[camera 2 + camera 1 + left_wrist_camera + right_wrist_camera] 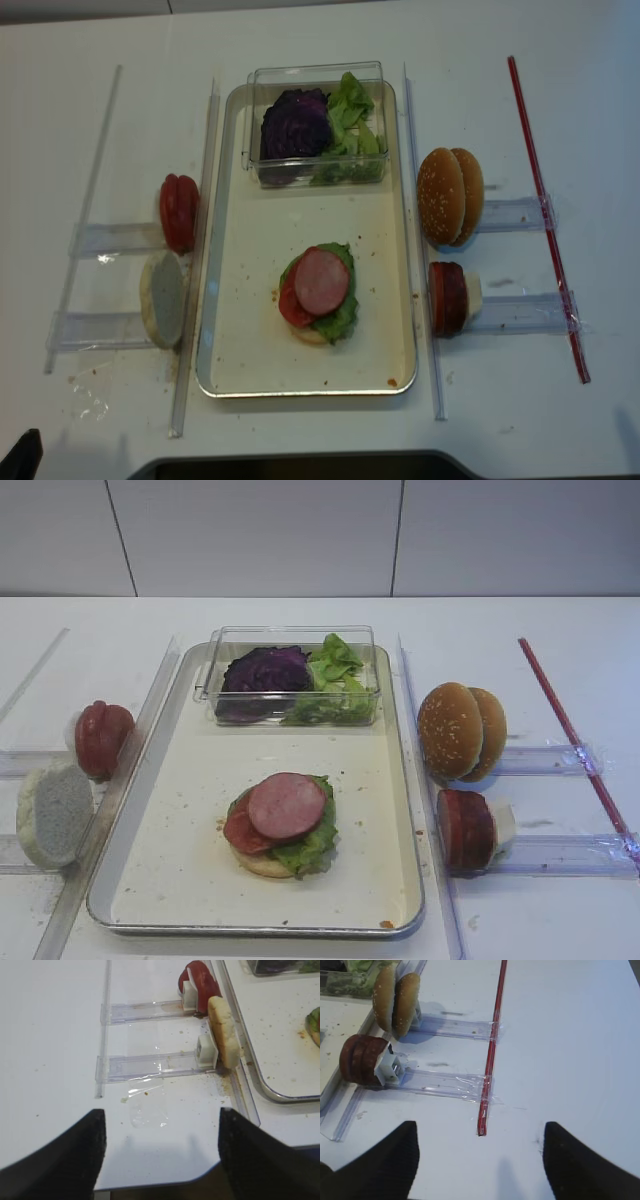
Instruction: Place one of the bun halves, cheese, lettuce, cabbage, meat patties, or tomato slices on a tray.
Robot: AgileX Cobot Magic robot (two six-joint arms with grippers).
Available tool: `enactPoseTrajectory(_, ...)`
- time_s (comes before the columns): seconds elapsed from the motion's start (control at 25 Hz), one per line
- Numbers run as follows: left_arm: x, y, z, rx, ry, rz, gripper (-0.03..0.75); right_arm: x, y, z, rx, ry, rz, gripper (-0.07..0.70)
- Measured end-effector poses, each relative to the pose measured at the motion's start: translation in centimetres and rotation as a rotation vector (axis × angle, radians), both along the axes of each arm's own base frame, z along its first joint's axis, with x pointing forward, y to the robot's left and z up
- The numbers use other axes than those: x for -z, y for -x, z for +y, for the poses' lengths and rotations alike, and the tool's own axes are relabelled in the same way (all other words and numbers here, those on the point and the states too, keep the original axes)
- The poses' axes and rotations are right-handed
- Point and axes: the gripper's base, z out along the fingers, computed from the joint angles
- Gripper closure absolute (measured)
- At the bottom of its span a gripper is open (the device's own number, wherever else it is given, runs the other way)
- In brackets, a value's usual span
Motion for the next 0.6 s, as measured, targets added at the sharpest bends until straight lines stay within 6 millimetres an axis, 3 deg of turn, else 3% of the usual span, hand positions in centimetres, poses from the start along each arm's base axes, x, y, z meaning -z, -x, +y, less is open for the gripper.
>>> enactPoseTrajectory(0.6,0.0,0.0,0.0,0.0,0.0,0.0,0.276,0.0,0.0,0.0,0.0,0.0,0.0,0.101)
